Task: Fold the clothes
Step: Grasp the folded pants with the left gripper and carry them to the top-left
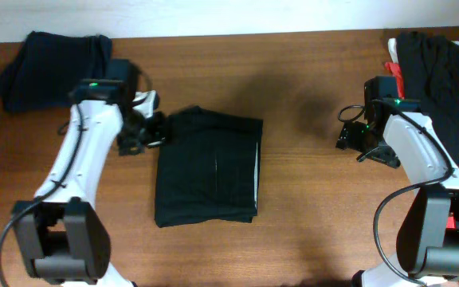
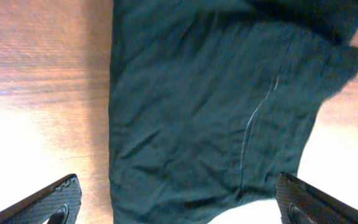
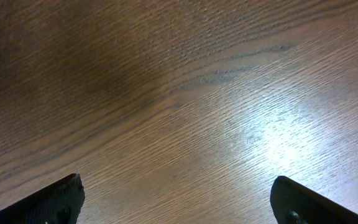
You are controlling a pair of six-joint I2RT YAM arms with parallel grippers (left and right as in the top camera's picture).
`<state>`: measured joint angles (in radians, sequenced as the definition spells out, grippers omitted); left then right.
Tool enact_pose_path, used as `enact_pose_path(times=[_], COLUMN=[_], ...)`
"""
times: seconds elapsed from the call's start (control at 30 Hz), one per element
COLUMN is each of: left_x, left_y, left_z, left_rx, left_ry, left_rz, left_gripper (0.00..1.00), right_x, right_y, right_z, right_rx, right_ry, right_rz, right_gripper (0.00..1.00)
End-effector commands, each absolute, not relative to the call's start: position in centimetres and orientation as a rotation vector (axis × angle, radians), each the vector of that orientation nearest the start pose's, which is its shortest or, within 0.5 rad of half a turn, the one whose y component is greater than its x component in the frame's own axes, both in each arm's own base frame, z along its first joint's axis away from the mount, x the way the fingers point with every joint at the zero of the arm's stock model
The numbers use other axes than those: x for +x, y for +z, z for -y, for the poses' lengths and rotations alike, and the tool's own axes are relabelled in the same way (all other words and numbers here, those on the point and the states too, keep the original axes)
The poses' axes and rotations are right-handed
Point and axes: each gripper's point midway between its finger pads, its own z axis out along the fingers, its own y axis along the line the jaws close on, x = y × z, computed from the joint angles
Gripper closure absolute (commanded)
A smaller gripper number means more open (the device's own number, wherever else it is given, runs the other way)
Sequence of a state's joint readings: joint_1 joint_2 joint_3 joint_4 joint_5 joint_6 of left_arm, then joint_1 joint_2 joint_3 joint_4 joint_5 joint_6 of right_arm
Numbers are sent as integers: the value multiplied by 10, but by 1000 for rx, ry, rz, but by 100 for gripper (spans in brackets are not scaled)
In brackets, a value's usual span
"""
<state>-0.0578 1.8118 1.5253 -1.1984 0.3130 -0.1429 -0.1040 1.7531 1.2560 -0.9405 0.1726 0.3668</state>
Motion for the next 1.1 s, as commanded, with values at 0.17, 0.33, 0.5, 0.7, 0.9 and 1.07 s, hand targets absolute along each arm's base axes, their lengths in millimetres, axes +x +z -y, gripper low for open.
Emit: enact_pose_path(times=[0.17,0.33,0.5,0.7,0.9,1.07], left_x=[325,317,303,313,384,456], left_y=[53,28,6,-12,14,84], left_z=[60,62,83,83,24,-24], left_rx=[-61,-77,7,-44,-162,-206], left_ry=[-735,-766,-882,-744,-194,189], left_rz=[-3040,-3054,-3085,-3108,-2988,-2733], left_gripper=[1,2,10,81,99,99], right_x=[343,343,343,343,343,343], right_y=[76,76,76,76,76,76], right_z=[69,69,69,69,69,69], right_rx=[726,726,726,726,726,726], right_ry=[-245,-245,-245,-245,-245,-245], right_rz=[-2860,-2859,-2859,-2859,-2859,-2859], right_gripper=[1,1,1,1,1,1])
